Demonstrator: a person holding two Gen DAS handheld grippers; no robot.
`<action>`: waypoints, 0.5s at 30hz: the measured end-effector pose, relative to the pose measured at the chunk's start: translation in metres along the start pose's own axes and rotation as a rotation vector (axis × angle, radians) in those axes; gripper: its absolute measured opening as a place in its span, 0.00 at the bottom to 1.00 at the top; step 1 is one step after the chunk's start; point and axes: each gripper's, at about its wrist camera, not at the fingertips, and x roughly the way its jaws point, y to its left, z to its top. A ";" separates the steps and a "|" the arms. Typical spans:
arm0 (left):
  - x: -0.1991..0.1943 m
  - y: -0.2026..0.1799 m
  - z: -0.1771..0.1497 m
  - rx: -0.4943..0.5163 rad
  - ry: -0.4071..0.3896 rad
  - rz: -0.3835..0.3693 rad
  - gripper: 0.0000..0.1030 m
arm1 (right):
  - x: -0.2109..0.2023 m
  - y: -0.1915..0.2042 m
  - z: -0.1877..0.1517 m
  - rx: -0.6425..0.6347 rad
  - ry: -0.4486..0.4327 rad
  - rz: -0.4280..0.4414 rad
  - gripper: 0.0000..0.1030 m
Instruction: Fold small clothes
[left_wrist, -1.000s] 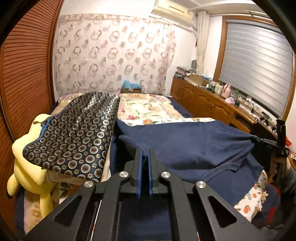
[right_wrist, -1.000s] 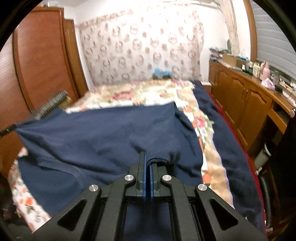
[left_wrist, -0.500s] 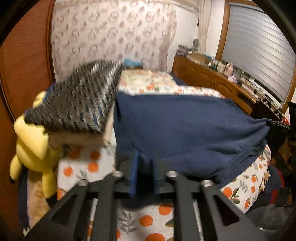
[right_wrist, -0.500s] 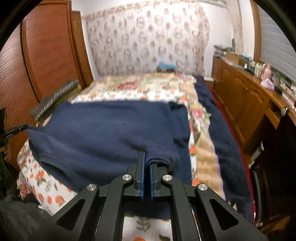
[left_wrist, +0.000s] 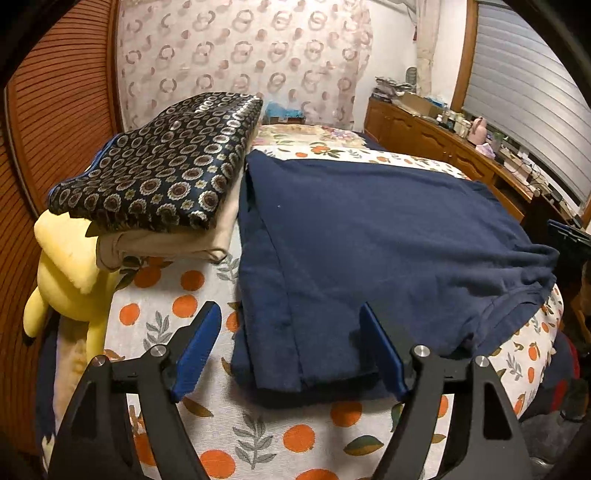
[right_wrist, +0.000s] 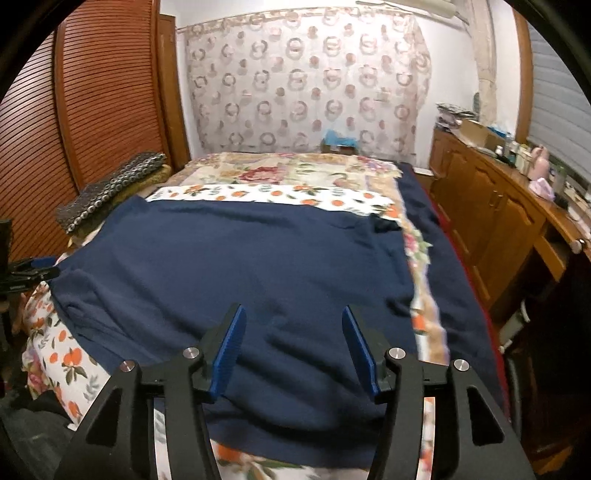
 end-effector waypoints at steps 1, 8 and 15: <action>0.001 0.000 -0.001 -0.003 0.003 0.003 0.76 | 0.003 0.001 -0.002 -0.002 0.002 0.010 0.55; 0.006 0.000 -0.006 -0.015 0.018 0.007 0.76 | 0.040 0.023 -0.004 -0.038 0.050 0.079 0.55; 0.010 0.003 -0.010 -0.021 0.034 0.010 0.76 | 0.066 0.040 0.004 -0.083 0.110 0.121 0.55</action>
